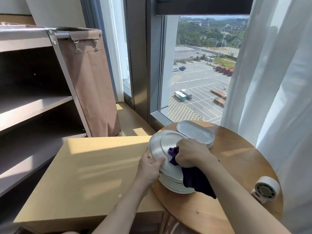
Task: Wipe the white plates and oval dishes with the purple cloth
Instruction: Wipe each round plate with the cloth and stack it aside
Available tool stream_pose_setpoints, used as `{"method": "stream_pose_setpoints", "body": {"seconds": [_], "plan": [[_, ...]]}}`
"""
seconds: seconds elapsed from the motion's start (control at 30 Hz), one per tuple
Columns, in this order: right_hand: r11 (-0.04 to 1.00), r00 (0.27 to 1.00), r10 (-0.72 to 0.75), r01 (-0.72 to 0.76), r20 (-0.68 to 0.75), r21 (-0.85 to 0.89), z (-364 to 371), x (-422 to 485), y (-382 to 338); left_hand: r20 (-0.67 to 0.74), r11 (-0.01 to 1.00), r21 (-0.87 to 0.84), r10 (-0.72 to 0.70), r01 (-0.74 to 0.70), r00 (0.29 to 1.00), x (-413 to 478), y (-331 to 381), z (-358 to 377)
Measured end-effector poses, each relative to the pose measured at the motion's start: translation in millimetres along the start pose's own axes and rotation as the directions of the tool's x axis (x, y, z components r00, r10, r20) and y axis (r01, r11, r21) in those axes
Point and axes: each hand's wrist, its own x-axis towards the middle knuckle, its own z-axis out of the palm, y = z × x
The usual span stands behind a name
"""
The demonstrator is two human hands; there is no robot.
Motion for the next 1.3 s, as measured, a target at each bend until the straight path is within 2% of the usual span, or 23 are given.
{"method": "stream_pose_setpoints", "body": {"seconds": [0.13, 0.27, 0.53, 0.7, 0.83, 1.0, 1.07, 1.13, 1.3], "plan": [[0.998, 0.999, -0.044, 0.045, -0.027, 0.048, -3.0, 9.1, -22.4, 0.020, 0.999, -0.044, -0.016, 0.017, 1.000, -2.9, 3.7, -1.6], [0.993, 0.990, -0.068, 0.079, -0.127, 0.084, -1.3, 27.1, -36.9, 0.022, 0.999, -0.037, -0.020, 0.020, 1.000, -5.6, 4.3, -2.4], [0.984, 0.989, 0.129, -0.119, -0.069, 0.131, -5.5, 66.0, -13.0, 0.022, 0.999, -0.027, -0.034, 0.035, 0.999, -1.0, -1.6, -4.3], [0.986, 0.984, 0.140, -0.129, -0.108, 0.101, 1.7, 53.1, 10.5, 0.028, 1.000, -0.012, 0.007, -0.006, 1.000, -1.8, -0.2, -4.7], [0.987, 0.989, 0.134, -0.128, -0.058, 0.102, 6.1, 28.6, 22.3, 0.024, 1.000, 0.007, 0.015, -0.015, 1.000, -2.0, -0.6, -3.1], [0.994, 0.997, 0.056, -0.050, -0.058, 0.098, 12.5, -11.3, 18.0, 0.050, 0.999, 0.023, -0.035, 0.034, 0.998, -3.3, 7.5, -7.0], [0.997, 0.991, 0.004, 0.006, -0.135, 0.074, 20.5, -27.2, 11.1, 0.078, 0.998, 0.009, -0.059, 0.058, 0.995, -4.2, 11.2, -9.5], [0.998, 0.975, -0.057, 0.060, -0.215, 0.008, 30.0, -41.9, 2.4, 0.115, 0.990, -0.092, -0.098, 0.109, 0.988, -6.1, 15.5, -10.6], [0.967, 0.912, -0.237, 0.188, -0.334, -0.174, 44.3, -65.5, -24.1, 0.175, 0.966, -0.208, -0.117, 0.152, 0.978, -10.3, 17.0, -11.3]]}}
